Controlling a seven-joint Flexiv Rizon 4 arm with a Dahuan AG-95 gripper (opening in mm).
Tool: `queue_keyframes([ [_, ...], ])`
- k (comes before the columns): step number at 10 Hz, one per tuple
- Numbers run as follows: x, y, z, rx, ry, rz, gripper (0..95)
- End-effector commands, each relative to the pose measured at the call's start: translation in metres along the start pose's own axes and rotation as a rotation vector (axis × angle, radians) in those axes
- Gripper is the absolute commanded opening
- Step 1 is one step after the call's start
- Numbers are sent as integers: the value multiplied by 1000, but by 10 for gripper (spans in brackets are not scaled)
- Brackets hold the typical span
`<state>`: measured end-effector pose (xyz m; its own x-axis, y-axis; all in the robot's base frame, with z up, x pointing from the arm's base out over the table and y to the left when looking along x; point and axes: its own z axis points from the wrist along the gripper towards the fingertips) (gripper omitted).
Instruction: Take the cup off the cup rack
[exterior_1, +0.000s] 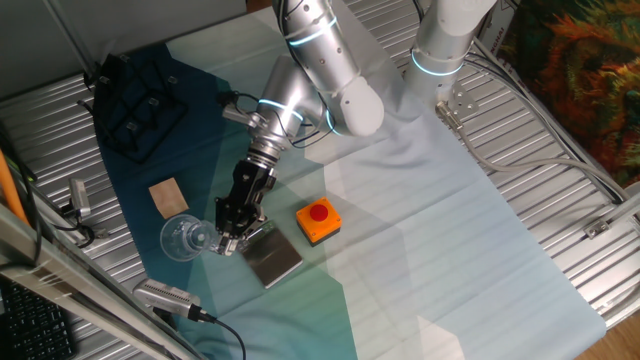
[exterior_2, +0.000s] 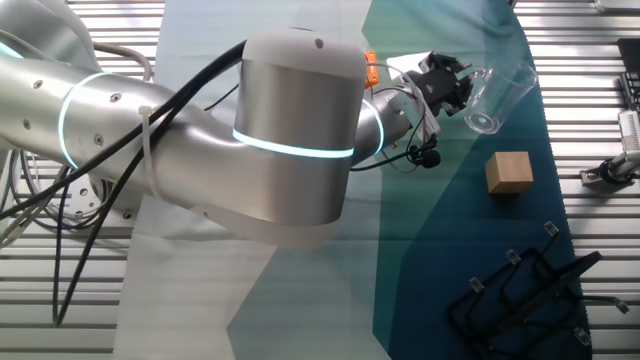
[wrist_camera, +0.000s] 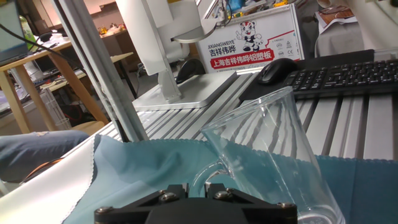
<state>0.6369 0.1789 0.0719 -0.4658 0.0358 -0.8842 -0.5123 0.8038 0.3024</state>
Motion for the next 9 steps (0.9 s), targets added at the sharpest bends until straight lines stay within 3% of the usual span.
queue_keyframes([
  [1, 0, -1, 0, -2, -3, -3, 0],
  [9, 1, -3, 1, -13, -18, -13, 0],
])
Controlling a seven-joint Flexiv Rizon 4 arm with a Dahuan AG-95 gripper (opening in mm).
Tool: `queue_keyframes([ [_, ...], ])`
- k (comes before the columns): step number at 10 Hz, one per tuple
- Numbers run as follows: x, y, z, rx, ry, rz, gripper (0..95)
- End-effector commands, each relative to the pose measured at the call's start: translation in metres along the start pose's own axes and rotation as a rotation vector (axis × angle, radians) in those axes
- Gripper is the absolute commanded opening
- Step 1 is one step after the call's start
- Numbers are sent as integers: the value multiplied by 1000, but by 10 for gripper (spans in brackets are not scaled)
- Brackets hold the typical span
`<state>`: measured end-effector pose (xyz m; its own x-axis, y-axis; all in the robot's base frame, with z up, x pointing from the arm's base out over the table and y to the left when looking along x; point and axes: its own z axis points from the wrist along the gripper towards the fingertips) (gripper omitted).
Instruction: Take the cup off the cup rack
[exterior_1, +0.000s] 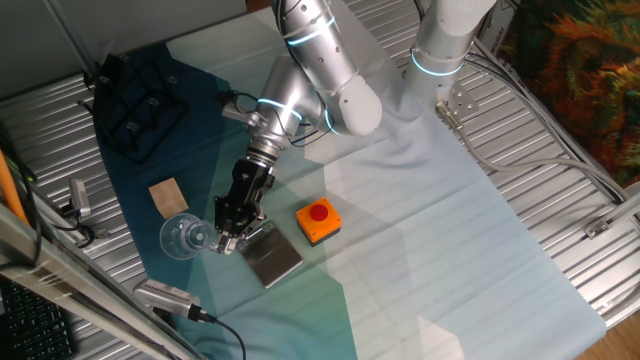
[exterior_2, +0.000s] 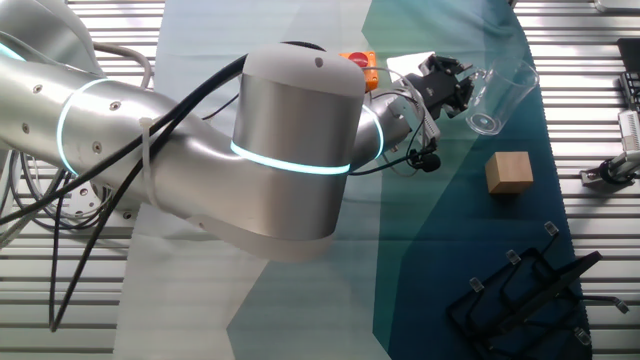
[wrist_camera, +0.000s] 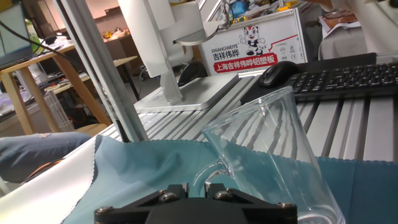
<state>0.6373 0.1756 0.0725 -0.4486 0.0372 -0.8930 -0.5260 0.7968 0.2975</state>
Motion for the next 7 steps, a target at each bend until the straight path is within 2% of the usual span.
queue_keyframes([
  [1, 3, -1, 3, -1, -2, -3, 0],
  [7, 3, -3, 4, -5, -2, -17, 0],
])
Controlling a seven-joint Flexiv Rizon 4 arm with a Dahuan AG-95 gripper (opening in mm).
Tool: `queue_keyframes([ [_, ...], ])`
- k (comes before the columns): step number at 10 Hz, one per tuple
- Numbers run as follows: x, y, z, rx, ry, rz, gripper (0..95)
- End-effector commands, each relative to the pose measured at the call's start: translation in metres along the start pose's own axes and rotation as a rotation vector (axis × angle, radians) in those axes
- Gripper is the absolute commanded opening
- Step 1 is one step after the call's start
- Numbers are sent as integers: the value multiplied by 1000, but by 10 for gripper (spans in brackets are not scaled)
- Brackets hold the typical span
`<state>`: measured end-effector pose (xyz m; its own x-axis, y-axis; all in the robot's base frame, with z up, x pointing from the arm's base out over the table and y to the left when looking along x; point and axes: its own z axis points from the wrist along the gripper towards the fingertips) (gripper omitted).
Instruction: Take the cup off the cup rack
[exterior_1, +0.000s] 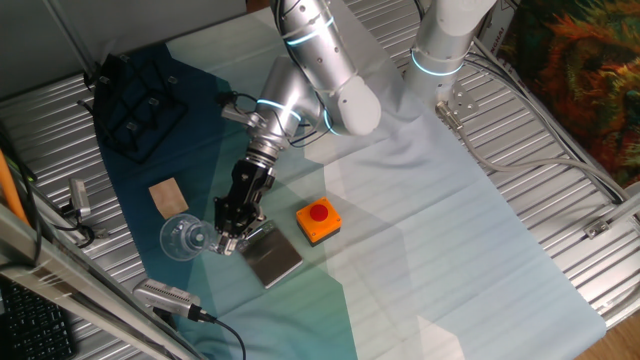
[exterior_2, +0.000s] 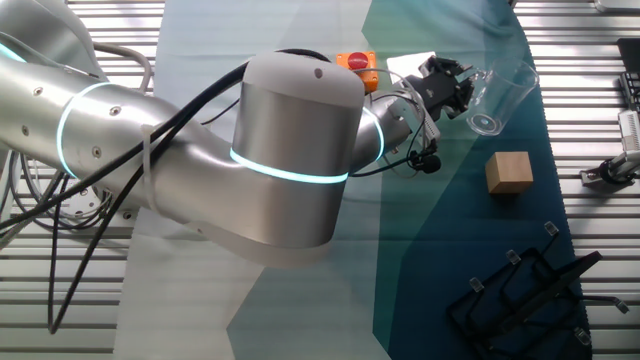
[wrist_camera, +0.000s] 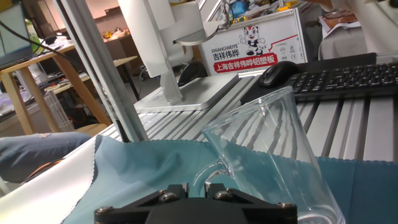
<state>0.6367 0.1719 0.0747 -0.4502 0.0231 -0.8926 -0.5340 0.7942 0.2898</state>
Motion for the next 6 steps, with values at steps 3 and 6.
queue_keyframes([
  [3, 6, -1, 8, -2, -16, -9, 0],
  [6, 6, -1, 8, -2, -15, -9, 0],
])
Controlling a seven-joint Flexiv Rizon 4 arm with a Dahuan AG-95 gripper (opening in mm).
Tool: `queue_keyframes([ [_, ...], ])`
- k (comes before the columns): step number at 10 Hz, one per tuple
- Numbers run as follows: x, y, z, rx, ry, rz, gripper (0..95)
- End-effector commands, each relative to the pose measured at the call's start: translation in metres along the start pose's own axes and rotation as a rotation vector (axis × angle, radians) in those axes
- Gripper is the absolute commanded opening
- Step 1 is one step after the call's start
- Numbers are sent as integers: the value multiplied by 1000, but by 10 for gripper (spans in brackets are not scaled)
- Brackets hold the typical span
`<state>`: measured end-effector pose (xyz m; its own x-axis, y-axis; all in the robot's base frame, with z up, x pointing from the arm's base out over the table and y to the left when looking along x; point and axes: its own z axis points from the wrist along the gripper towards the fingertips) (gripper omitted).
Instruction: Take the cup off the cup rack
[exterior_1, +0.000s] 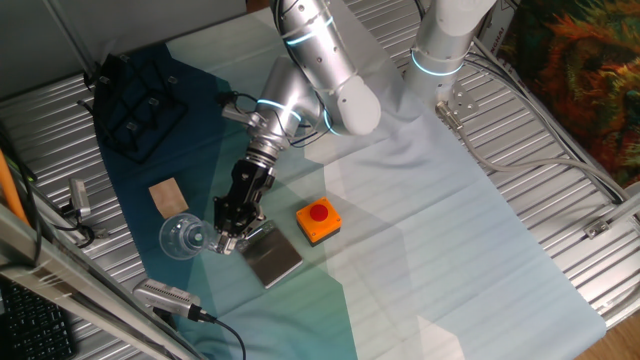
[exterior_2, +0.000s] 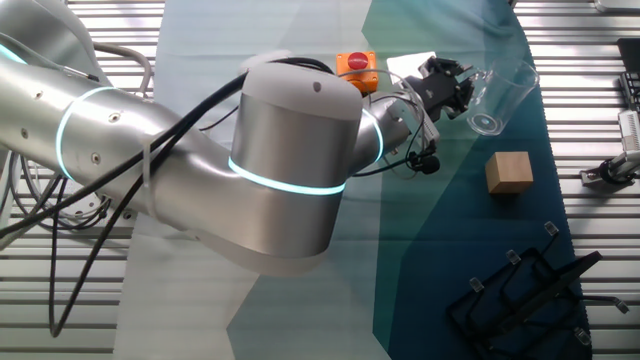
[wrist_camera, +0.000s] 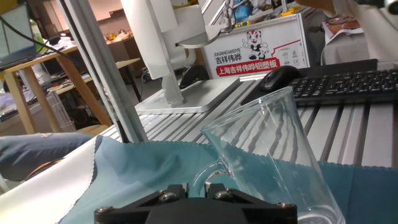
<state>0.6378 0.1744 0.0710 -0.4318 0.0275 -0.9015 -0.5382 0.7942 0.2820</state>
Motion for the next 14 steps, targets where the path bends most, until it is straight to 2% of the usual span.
queue_keyframes([
  [1, 3, -2, 5, -2, 4, -4, 0],
  [7, 4, -3, 5, -3, 1, -17, 0],
  [8, 4, -4, 5, -3, 1, -18, 190],
  [14, 5, -4, 5, -4, -3, -18, 190],
])
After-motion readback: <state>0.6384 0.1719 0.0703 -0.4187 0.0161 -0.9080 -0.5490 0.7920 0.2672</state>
